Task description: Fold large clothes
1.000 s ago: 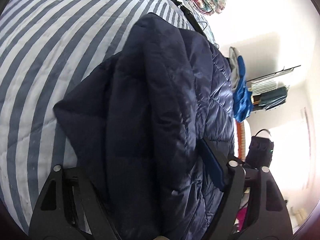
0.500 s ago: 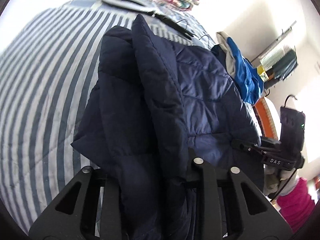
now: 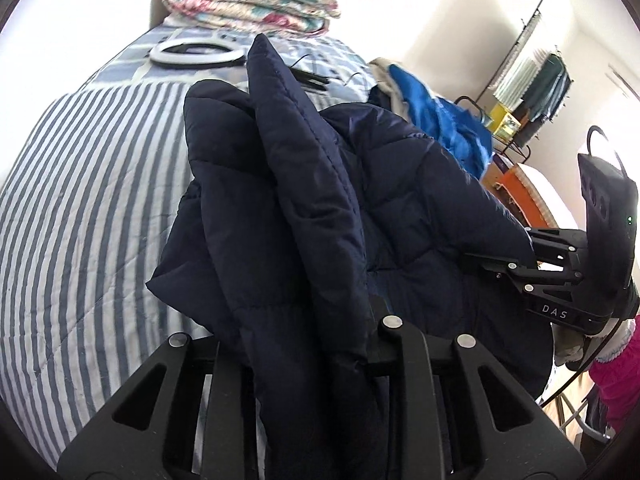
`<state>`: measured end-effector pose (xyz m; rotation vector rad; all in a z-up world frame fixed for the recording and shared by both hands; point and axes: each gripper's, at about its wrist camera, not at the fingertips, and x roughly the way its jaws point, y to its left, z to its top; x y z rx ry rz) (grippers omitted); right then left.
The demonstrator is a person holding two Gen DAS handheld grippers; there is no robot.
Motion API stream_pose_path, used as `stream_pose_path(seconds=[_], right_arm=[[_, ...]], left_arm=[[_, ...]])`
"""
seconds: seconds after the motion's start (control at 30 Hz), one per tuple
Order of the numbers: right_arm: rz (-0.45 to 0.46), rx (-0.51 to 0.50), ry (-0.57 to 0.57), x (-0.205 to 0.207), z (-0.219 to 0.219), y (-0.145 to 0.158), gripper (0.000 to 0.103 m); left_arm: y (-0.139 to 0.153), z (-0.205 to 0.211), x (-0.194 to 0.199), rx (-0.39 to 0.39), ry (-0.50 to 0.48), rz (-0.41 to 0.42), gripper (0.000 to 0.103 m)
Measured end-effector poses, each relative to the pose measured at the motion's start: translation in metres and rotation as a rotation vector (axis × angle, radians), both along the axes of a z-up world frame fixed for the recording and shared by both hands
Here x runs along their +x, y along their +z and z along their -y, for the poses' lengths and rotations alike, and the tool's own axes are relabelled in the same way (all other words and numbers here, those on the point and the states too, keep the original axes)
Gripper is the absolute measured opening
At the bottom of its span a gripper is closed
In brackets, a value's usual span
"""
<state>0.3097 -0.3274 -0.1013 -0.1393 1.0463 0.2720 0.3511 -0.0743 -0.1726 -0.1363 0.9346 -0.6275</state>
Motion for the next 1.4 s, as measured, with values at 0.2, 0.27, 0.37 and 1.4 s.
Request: stream_pose_path(seconds=[0.2, 0.27, 0.37, 1.4], right_arm=[[0.056, -0.046, -0.012, -0.02, 0.021, 0.029, 0.019], [0.069, -0.057, -0.02, -0.024, 0.03, 0.035, 0.019], [0.085, -0.071, -0.032, -0.031, 0.044, 0.042, 0.018], [0.403, -0.327, -0.311, 0.074, 0.23, 0.144, 0.017]], left_arm=[[0.025, 0.03, -0.011, -0.009, -0.044, 0.057, 0.022], [0.032, 0.042, -0.013, -0.014, -0.06, 0.07, 0.022], [0.038, 0.058, -0.014, -0.018, -0.077, 0.082, 0.022], [0.147, 0.308, 0.166, -0.096, -0.195, 0.391, 0.022]])
